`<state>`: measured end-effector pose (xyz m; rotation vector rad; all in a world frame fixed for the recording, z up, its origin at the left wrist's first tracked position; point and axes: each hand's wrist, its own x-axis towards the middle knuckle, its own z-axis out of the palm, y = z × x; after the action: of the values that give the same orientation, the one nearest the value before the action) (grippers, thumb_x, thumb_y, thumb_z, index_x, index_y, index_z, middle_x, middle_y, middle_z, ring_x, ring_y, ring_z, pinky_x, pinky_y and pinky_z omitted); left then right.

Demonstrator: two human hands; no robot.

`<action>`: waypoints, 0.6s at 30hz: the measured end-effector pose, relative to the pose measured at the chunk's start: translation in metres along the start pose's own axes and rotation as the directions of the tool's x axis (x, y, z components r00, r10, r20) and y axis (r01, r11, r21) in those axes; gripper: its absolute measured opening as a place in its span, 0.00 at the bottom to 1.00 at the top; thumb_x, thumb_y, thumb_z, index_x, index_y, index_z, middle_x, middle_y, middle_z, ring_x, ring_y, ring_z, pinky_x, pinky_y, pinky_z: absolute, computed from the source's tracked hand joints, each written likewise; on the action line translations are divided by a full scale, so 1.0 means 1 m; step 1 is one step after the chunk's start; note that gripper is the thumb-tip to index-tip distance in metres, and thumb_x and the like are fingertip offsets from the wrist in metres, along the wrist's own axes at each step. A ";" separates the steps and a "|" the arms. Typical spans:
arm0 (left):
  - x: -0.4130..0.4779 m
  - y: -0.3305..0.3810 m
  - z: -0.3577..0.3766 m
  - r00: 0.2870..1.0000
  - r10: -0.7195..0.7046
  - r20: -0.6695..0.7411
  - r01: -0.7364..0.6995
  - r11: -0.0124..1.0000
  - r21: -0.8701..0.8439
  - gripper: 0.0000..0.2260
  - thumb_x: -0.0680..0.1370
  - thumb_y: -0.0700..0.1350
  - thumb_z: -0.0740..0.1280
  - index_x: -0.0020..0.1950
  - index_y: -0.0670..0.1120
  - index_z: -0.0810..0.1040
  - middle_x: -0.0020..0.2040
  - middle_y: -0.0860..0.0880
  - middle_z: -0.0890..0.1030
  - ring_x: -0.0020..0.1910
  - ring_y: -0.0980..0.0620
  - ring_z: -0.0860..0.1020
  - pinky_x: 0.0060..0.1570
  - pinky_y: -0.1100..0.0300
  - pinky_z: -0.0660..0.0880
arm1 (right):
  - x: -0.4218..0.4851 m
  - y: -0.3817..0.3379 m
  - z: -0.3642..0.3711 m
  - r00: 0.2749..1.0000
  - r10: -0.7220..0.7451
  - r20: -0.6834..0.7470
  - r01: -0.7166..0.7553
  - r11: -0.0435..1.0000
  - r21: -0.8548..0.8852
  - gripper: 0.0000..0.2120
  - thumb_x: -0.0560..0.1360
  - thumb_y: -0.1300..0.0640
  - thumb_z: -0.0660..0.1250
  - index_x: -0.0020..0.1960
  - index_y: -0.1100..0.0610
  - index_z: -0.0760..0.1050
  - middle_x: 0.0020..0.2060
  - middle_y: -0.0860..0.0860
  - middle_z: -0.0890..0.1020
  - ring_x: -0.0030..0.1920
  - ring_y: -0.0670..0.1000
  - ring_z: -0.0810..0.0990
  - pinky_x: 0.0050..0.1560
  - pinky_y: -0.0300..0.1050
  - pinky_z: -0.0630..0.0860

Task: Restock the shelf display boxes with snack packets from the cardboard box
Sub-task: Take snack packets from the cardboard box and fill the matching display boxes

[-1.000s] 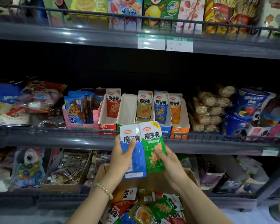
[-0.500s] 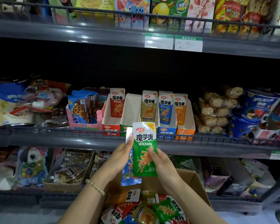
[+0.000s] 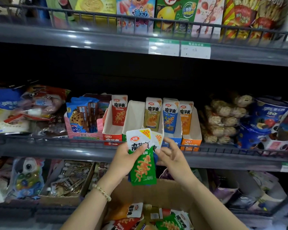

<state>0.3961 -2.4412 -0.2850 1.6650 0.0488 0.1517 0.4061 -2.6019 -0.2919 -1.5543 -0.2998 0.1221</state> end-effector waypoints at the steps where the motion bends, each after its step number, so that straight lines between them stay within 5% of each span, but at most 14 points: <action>1: 0.004 0.002 0.002 0.999 0.019 0.029 -0.019 1.000 0.004 0.03 0.75 0.47 0.70 0.47 0.51 0.79 0.43 0.54 0.85 0.41 0.57 0.83 0.41 0.61 0.78 | 0.003 -0.005 -0.006 1.000 -0.013 0.008 0.014 1.000 -0.017 0.20 0.77 0.61 0.63 0.67 0.50 0.65 0.48 0.53 0.84 0.51 0.51 0.83 0.48 0.48 0.81; 7: 0.032 0.021 0.014 0.992 0.100 0.082 -0.105 0.992 0.062 0.04 0.75 0.47 0.69 0.48 0.54 0.76 0.45 0.57 0.83 0.42 0.62 0.82 0.37 0.70 0.75 | 0.025 -0.026 -0.050 0.993 -0.094 0.066 0.100 0.989 -0.107 0.27 0.75 0.66 0.65 0.69 0.46 0.64 0.47 0.60 0.83 0.48 0.56 0.84 0.42 0.54 0.83; 12: 0.072 0.038 0.016 0.991 0.129 0.027 -0.131 0.989 0.076 0.06 0.76 0.48 0.68 0.51 0.54 0.76 0.48 0.58 0.81 0.48 0.61 0.79 0.45 0.66 0.74 | 0.068 -0.046 -0.102 0.972 -0.189 -0.142 0.180 0.981 -0.078 0.26 0.75 0.71 0.64 0.68 0.50 0.66 0.41 0.55 0.83 0.39 0.48 0.84 0.34 0.42 0.81; 18: 0.113 0.045 0.024 0.990 0.136 -0.048 -0.128 0.982 0.137 0.09 0.76 0.50 0.68 0.55 0.52 0.74 0.47 0.59 0.77 0.49 0.57 0.75 0.49 0.63 0.68 | 0.141 -0.056 -0.138 0.887 -0.359 -0.289 0.328 0.933 -0.151 0.24 0.75 0.72 0.62 0.59 0.44 0.69 0.37 0.47 0.82 0.39 0.47 0.81 0.37 0.43 0.78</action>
<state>0.5089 -2.4559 -0.2350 1.7978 -0.0088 0.3024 0.5711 -2.6990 -0.2185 -1.5658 -0.3280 -0.4222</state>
